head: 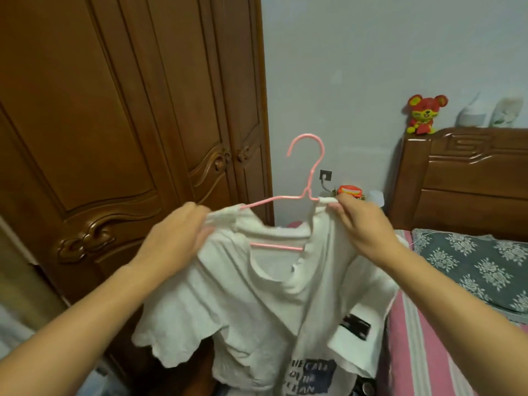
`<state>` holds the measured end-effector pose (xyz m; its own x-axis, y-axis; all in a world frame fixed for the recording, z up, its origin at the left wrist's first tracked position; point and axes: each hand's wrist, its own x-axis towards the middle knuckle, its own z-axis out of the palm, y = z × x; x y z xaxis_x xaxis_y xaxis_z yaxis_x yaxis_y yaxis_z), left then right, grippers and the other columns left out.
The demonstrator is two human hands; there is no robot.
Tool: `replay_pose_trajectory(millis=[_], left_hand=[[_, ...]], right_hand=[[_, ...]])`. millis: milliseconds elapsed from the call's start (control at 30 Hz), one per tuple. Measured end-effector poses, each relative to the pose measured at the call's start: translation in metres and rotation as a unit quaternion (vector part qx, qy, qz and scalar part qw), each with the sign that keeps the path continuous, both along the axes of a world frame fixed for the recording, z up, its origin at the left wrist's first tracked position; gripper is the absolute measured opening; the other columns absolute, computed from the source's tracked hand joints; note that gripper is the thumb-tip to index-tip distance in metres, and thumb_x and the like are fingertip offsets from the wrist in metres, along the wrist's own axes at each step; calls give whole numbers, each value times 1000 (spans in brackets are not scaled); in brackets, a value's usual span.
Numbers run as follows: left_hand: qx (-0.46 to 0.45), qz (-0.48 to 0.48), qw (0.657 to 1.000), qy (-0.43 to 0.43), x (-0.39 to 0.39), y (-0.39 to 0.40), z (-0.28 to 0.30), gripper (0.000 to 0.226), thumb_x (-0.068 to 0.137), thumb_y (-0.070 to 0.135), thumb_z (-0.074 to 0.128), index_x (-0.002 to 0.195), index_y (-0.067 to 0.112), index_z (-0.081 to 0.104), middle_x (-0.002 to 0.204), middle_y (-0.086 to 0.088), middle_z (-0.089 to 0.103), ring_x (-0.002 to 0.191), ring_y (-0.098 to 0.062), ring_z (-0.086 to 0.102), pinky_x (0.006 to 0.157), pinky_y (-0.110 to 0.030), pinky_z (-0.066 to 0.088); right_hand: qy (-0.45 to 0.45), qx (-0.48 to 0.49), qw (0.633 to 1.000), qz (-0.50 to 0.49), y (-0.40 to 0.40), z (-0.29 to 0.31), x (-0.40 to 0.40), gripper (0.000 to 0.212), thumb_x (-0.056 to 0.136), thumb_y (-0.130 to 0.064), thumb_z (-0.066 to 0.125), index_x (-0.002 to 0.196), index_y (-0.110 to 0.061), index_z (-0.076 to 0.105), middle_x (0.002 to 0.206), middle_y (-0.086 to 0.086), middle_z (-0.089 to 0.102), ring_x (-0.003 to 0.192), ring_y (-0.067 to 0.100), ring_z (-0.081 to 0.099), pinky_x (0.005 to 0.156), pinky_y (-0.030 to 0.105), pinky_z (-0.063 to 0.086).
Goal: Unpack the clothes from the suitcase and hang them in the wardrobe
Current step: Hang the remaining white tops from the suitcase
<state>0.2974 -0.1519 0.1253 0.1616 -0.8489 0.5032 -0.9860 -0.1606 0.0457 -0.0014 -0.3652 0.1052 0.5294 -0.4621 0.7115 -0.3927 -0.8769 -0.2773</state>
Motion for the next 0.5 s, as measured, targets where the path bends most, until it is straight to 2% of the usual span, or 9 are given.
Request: replay_pose_trajectory(millis=[67, 133, 200, 233, 300, 367, 433, 500], left_hand=[[-18, 48, 994, 95, 33, 17, -6, 18, 104, 29, 47, 108, 22, 63, 102, 4, 58, 97, -26, 61, 79, -38, 46], [-51, 96, 987, 118, 54, 28, -2, 18, 102, 14, 51, 107, 18, 68, 106, -3, 63, 103, -31, 62, 81, -36, 42], [-94, 97, 986, 95, 48, 31, 9, 19, 101, 22, 56, 114, 20, 70, 108, 0, 58, 106, -25, 58, 82, -36, 42], [-91, 58, 990, 85, 32, 27, 18, 25, 101, 33, 56, 122, 25, 67, 112, 5, 56, 107, -18, 55, 84, -35, 43], [-13, -22, 998, 58, -9, 9, 31, 35, 100, 51, 47, 131, 37, 56, 116, 17, 55, 105, -5, 53, 84, -33, 47], [83, -45, 995, 3, -38, -10, 26, 26, 101, 54, 36, 114, 41, 54, 102, 20, 58, 95, -6, 60, 75, -35, 51], [80, -37, 996, -23, -35, -16, 18, 25, 102, 53, 28, 93, 36, 45, 79, 13, 55, 78, -15, 63, 65, -39, 51], [50, -16, 998, -25, -14, -9, 10, 29, 101, 55, 26, 87, 36, 44, 73, 12, 54, 72, -16, 62, 61, -40, 51]], right_hand=[[-9, 12, 1000, 23, -8, 3, -9, 72, 96, -71, 16, 84, -11, 55, 67, -1, 54, 61, 23, 51, 56, 37, 33], [4, 16, 999, 36, -10, 6, -9, 72, 97, -71, 18, 82, -12, 56, 64, -6, 48, 58, 16, 47, 55, 31, 27], [18, 9, 999, 37, -8, 6, -5, 71, 97, -70, 21, 80, -11, 56, 63, -4, 49, 58, 17, 47, 54, 33, 30], [23, 5, 999, 41, -6, 6, 1, 68, 97, -68, 24, 80, -11, 57, 64, -3, 51, 59, 19, 48, 55, 35, 32], [40, -8, 998, 54, 1, 8, 15, 57, 99, -59, 31, 80, -11, 57, 64, -3, 54, 60, 20, 50, 56, 35, 32], [35, -10, 997, 73, 10, 12, 25, 48, 100, -52, 34, 78, -15, 54, 63, -9, 48, 59, 14, 44, 55, 28, 28], [-2, 4, 997, 81, 7, 12, 19, 45, 101, -49, 34, 75, -15, 51, 63, -10, 45, 61, 11, 40, 56, 28, 28], [-33, 25, 999, 35, -6, 2, -3, 52, 101, -50, 33, 74, -11, 52, 66, 0, 49, 64, 18, 46, 61, 36, 36]])
